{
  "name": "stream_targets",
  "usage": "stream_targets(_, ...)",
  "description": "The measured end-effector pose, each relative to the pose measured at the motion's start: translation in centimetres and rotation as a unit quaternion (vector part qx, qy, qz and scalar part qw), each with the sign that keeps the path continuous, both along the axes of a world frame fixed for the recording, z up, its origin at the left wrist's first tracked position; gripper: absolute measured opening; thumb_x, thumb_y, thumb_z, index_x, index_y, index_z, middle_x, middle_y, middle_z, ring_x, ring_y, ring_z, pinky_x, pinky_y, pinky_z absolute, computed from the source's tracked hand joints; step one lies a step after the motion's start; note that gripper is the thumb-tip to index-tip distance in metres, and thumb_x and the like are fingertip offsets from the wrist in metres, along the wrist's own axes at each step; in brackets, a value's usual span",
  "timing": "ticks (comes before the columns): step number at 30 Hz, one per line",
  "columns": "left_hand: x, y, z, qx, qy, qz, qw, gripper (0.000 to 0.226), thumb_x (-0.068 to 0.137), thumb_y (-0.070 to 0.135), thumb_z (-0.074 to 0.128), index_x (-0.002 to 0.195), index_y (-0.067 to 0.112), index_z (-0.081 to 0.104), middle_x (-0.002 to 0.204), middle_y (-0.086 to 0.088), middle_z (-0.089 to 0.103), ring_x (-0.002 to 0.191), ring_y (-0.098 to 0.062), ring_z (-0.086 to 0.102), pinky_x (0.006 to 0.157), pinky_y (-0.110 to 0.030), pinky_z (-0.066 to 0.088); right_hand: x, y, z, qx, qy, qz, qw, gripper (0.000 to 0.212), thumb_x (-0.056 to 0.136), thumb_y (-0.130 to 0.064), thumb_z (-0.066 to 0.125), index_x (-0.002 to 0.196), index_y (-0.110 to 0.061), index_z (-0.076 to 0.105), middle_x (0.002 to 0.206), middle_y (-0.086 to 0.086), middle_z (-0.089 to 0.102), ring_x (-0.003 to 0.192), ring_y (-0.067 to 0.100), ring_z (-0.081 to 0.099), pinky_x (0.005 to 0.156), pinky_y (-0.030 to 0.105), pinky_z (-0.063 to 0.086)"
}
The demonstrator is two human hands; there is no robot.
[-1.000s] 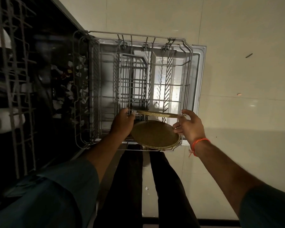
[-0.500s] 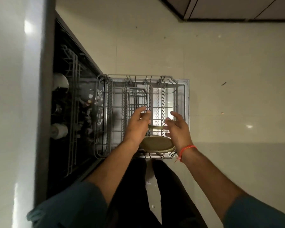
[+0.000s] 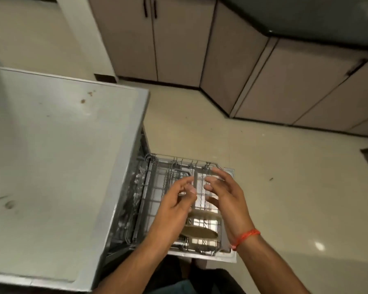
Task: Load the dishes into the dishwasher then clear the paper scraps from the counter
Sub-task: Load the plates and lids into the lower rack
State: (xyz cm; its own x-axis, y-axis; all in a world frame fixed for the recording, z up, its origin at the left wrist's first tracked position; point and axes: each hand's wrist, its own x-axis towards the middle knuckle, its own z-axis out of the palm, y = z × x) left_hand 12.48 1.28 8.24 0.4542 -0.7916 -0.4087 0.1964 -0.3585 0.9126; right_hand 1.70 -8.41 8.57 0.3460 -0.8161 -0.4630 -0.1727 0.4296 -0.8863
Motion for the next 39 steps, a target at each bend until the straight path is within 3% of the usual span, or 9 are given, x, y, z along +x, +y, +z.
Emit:
stream_targets(3, -0.2, 2.7, 2.4, -0.016, -0.022, 0.039, 0.999, 0.029, 0.098, 0.049, 0.057, 0.128, 0.053, 0.058, 0.123, 0.031, 0.062, 0.12, 0.001, 0.06, 0.107, -0.04, 0.051, 0.7, 1.0, 2.8, -0.035, -0.019, 0.041, 0.998, 0.028, 0.098, -0.02, 0.062, 0.124, -0.03, 0.066, 0.117, 0.002, 0.072, 0.11, 0.018, 0.069, 0.094, 0.04, 0.056)
stream_targets(6, -1.3, 4.8, 4.3, -0.037, -0.051, 0.075, 0.995, 0.032, 0.098, 0.052, 0.056, 0.13, 0.054, 0.057, 0.122, 0.031, 0.061, 0.119, 0.003, 0.059, 0.106, -0.044, 0.051, 1.3, 2.1, 5.1, -0.07, -0.05, 0.089, 0.992, 0.028, 0.099, -0.022, 0.06, 0.125, -0.031, 0.065, 0.118, 0.0, 0.071, 0.109, 0.014, 0.068, 0.094, 0.038, 0.056)
stream_targets(14, -4.9, 11.9, 8.0, -0.058, -0.081, 0.24, 0.966, 0.029, 0.103, 0.027, 0.058, 0.129, 0.041, 0.06, 0.116, 0.024, 0.067, 0.111, 0.002, 0.064, 0.1, -0.031, 0.053, 3.3, 8.8, 9.3, -0.092, -0.146, 0.229, 0.958, 0.026, 0.098, -0.02, 0.062, 0.12, -0.033, 0.068, 0.121, -0.003, 0.072, 0.116, 0.012, 0.066, 0.099, 0.039, 0.054)
stream_targets(19, -5.3, 19.9, 10.2, -0.062, -0.099, 0.365, 0.923, 0.028, 0.104, 0.029, 0.057, 0.128, 0.041, 0.061, 0.122, 0.014, 0.064, 0.105, -0.004, 0.068, 0.09, -0.024, 0.057, 5.4, 16.0, 11.2, -0.084, -0.182, 0.359, 0.912, 0.026, 0.098, -0.025, 0.062, 0.123, -0.033, 0.068, 0.119, -0.007, 0.071, 0.111, 0.008, 0.067, 0.089, 0.031, 0.056)
stream_targets(26, -4.2, 30.8, 11.3, -0.068, -0.124, 0.507, 0.85, 0.024, 0.104, 0.032, 0.055, 0.124, 0.044, 0.064, 0.115, 0.015, 0.069, 0.109, -0.007, 0.067, 0.099, -0.032, 0.052, 10.4, 27.0, 12.7, -0.087, -0.21, 0.495, 0.838, 0.026, 0.099, -0.025, 0.061, 0.124, -0.032, 0.068, 0.12, -0.005, 0.071, 0.111, 0.011, 0.068, 0.091, 0.037, 0.057)
stream_targets(31, -3.1, 38.8, 11.3, -0.058, -0.137, 0.562, 0.814, 0.024, 0.104, 0.025, 0.056, 0.12, 0.041, 0.065, 0.109, 0.018, 0.067, 0.106, -0.005, 0.066, 0.092, -0.027, 0.055, 13.4, 36.3, 11.8, -0.062, -0.207, 0.561, 0.799, 0.026, 0.1, -0.024, 0.059, 0.123, -0.032, 0.068, 0.118, -0.006, 0.073, 0.111, 0.012, 0.069, 0.095, 0.041, 0.055)
stream_targets(35, -3.9, 44.6, 11.0, -0.046, -0.133, 0.601, 0.787, 0.025, 0.104, 0.029, 0.055, 0.118, 0.047, 0.066, 0.114, 0.018, 0.069, 0.108, -0.007, 0.066, 0.095, -0.031, 0.054, 13.4, 43.3, 11.3, -0.041, -0.194, 0.618, 0.761, 0.027, 0.097, -0.028, 0.059, 0.122, -0.032, 0.069, 0.116, -0.005, 0.073, 0.108, 0.014, 0.07, 0.097, 0.046, 0.055)
stream_targets(39, -5.0, 49.0, 10.0, -0.044, -0.119, 0.665, 0.736, 0.025, 0.105, 0.027, 0.054, 0.119, 0.044, 0.066, 0.113, 0.02, 0.069, 0.107, -0.005, 0.068, 0.087, -0.023, 0.053, 13.5, 48.6, 10.9, -0.032, -0.171, 0.687, 0.705, 0.027, 0.099, -0.025, 0.056, 0.123, -0.029, 0.068, 0.12, -0.004, 0.073, 0.115, 0.015, 0.067, 0.103, 0.05, 0.051)
